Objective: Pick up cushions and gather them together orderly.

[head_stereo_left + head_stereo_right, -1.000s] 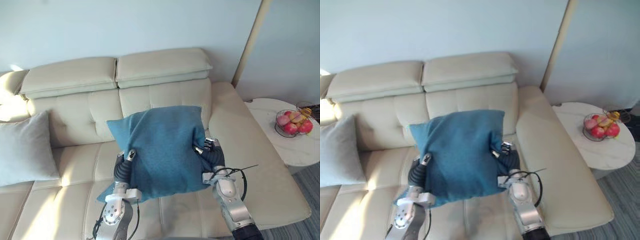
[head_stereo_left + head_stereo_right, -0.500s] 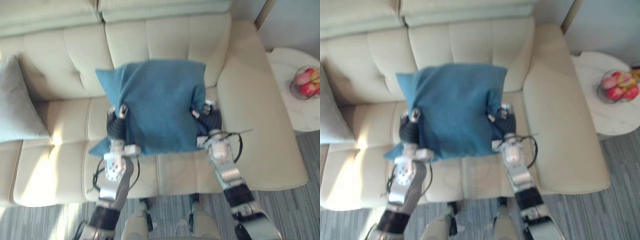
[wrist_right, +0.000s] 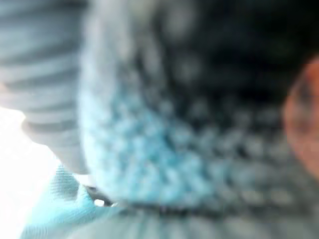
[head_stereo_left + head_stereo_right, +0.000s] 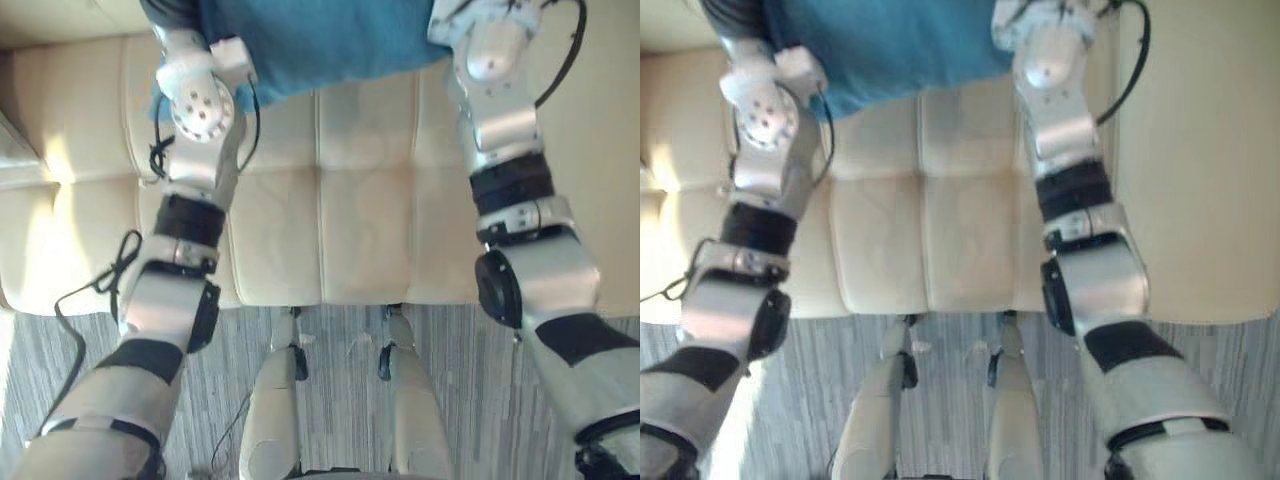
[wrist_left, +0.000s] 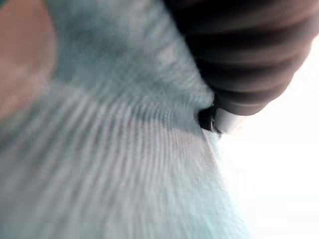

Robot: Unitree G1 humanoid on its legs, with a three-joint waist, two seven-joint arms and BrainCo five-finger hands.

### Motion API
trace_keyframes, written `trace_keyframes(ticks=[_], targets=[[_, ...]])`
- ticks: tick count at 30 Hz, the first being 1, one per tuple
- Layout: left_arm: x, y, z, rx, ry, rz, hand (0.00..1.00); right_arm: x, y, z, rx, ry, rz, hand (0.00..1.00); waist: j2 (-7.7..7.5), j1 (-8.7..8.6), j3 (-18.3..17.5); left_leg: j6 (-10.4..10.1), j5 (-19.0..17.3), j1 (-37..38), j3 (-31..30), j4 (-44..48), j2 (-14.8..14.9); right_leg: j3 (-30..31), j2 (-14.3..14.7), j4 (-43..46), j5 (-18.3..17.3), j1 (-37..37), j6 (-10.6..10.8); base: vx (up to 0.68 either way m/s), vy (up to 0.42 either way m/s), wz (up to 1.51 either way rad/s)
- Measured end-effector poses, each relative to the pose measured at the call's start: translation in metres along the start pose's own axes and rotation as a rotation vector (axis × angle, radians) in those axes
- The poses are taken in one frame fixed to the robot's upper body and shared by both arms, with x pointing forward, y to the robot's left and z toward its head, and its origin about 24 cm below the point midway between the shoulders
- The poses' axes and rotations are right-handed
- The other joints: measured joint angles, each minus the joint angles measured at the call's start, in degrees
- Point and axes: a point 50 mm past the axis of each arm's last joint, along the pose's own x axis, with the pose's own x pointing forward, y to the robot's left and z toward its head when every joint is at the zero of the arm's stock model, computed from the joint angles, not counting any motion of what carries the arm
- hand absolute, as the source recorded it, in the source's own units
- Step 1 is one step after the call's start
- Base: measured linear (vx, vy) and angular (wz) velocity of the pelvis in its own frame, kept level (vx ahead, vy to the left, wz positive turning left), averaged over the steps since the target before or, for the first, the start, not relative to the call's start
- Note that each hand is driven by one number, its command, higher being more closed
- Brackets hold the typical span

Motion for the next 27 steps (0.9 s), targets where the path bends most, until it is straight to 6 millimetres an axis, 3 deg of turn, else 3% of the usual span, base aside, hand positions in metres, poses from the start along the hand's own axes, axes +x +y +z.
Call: trace_keyframes(ticks=[3,7,12,14,16,21,26,27], targets=[[0.008,-0.005,-0.001,-0.001,0.043,-0.016,0.0,0.007,-0.007,-0.006,0.015,0.064,0.003,0.0,0.05,-0.56,0.6,-0.2,1.3,-3.7,-1.5,0.0,0.0,-1.3,0.0,-0.8,1.0,-2.5,-0.2,-0.02,0.042,0.14],[-0.004,-0.014,-0.023,-0.055,0.173,-0.026,0.0,0.003,-0.018,-0.031,0.082,0.216,-0.02,0.0,-0.04,-0.85,2.4,-0.4,2.1,-5.3,-2.7,0.0,0.0,-2.2,0.0,-0.5,1.3,-3.7,-0.1,-0.02,0.062,0.1],[-0.031,-0.024,-0.046,-0.13,0.244,-0.051,0.0,-0.026,-0.03,-0.075,0.083,0.336,-0.028,0.0,0.06,-0.87,2.9,-1.6,1.1,-5.1,-3.1,0.0,-0.2,-2.2,-0.6,6.4,-2.1,-6.2,0.5,-0.02,0.057,0.06],[-0.043,-0.021,-0.054,-0.137,0.256,-0.066,0.0,-0.036,-0.034,-0.083,0.078,0.338,-0.023,0.0,0.06,-0.92,2.9,-1.7,1.0,-4.3,-3.1,0.0,-0.5,-2.1,-1.1,9.0,-3.8,-6.6,0.7,-0.01,0.038,0.11],[-0.058,-0.009,-0.07,-0.123,0.291,-0.072,0.0,-0.048,-0.04,-0.092,0.068,0.344,-0.015,0.0,0.06,-1.0,2.9,-1.5,1.2,-3.0,-3.0,0.0,-0.8,-1.8,-1.9,12.3,-5.8,-6.8,0.9,0.01,0.012,0.11],[-0.074,0.016,-0.085,-0.087,0.321,-0.068,0.0,-0.059,-0.054,-0.097,0.056,0.313,0.008,0.0,0.05,-0.84,2.9,-1.5,1.2,-1.0,-2.9,0.0,-1.0,-1.7,-2.3,15.6,-8.1,-6.3,0.7,0.02,-0.043,0.06],[-0.11,0.073,-0.11,-0.012,0.401,-0.033,0.0,-0.108,-0.073,-0.119,0.028,0.34,0.087,0.0,-0.02,-0.87,2.7,-1.7,-1.1,6.9,-2.3,0.0,-0.6,-1.1,-1.9,17.0,-10.5,0.5,0.5,0.02,-0.076,-0.04],[-0.125,0.09,-0.117,0.016,0.429,-0.032,0.0,-0.129,-0.081,-0.129,0.014,0.371,0.109,0.0,-0.12,-0.78,1.0,-1.7,-1.7,8.2,-2.1,0.0,-0.6,-1.1,-1.8,17.3,-11.3,1.7,0.5,0.04,-0.086,-0.04]])
